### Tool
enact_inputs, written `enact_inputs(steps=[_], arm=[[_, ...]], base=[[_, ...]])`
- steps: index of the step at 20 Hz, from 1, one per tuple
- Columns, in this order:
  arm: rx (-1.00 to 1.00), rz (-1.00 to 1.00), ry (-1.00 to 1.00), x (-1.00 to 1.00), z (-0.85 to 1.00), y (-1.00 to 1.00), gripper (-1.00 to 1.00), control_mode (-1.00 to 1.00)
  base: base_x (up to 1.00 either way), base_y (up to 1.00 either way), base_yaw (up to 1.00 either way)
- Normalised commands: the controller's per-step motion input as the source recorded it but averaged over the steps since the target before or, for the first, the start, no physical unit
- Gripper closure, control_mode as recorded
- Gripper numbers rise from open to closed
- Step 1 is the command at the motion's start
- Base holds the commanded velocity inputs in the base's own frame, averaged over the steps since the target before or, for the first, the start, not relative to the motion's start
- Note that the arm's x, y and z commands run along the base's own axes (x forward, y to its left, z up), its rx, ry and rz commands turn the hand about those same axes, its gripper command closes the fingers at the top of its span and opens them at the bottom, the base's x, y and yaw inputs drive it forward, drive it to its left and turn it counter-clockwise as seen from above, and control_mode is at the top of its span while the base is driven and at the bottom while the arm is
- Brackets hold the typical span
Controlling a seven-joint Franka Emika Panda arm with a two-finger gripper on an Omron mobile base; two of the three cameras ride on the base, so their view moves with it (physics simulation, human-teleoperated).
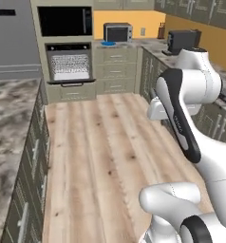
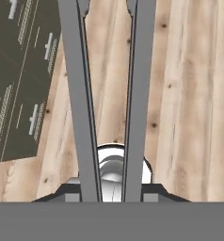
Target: Pick up the tongs from the counter and place them near the plate next to the oven.
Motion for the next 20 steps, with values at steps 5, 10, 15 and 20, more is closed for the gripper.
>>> enact_inputs(steps=[5, 10, 15, 20], arm=[[0.00, 0.00, 0.00, 0.00, 0.00, 0.00, 1.00, 1.00], [0.00, 0.00, 0.00, 0.00, 0.00, 0.00, 1.00, 1.00], [0.00, 0.00, 0.00, 0.00, 0.00, 0.00, 1.00, 1.00], [0.00, 0.00, 0.00, 0.00, 0.00, 0.00, 1.00, 1.00]], base=[[1.00, -0.55, -0.04], [1.00, -0.36, -0.14], [1.00, -0.01, -0.25], [1.00, 0.02, -0.24]])
